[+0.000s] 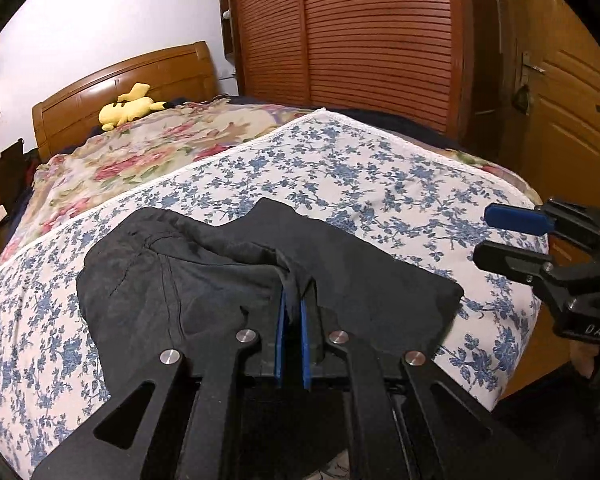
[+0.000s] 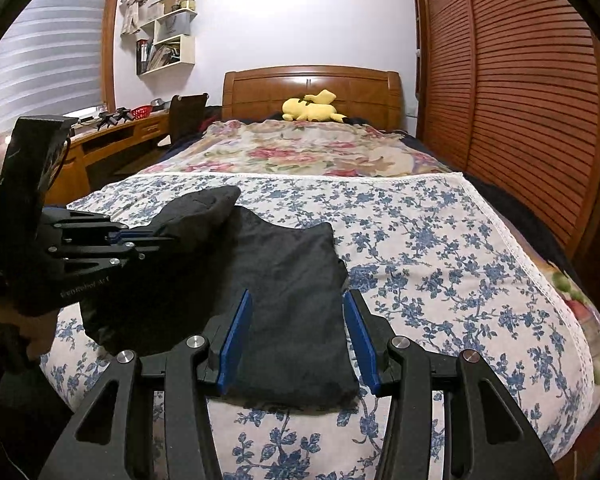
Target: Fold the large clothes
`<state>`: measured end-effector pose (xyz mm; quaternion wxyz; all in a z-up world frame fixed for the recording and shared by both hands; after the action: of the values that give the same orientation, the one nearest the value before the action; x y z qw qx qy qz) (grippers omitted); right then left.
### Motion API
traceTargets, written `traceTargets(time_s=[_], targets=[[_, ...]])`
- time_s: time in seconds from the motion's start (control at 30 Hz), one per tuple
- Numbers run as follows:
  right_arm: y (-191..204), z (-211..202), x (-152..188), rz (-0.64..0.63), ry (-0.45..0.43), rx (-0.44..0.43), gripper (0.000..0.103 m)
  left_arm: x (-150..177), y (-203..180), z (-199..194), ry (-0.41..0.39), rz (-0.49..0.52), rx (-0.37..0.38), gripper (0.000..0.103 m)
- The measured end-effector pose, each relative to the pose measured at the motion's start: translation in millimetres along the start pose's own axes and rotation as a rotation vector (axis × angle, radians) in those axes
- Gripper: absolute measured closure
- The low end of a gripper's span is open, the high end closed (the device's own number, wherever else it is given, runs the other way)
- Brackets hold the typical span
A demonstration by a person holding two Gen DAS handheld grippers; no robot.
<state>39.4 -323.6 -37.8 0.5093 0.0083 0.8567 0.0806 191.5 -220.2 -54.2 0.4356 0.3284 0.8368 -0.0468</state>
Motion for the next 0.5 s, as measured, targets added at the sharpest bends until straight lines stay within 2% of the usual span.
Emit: traceTargets(time_s=[0.2, 0.37, 0.43, 0.5], targets=[[4, 18, -3, -0.001, 0.044, -0.012, 0.054, 4, 16, -13, 0.005, -0.037, -0.043, 0.096], [30, 32, -14, -0.026, 0.054, -0.049, 0.054, 13, 39, -38, -0.029, -0.084, -0.056, 0.092], [43, 36, -18, -0.041, 0.053, -0.067, 0.054, 19, 48, -49, -0.039, -0.091, -0.063, 0.089], [57, 40, -21, -0.056, 0.051, -0.087, 0.054, 27, 60, -62, -0.057, -0.112, -0.063, 0.077]])
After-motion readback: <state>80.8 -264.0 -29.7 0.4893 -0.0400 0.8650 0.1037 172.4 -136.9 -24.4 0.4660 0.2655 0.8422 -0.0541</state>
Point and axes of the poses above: each gripper's, at about its wrist camera, not at the fingertips, and z roughly the way its jaws point, y to its left, x to its underside, the point moved 1 cm from there along z, roughly the way its jaws point, and after that the axes turned 11 degrees about z, right-handed, at the moved point
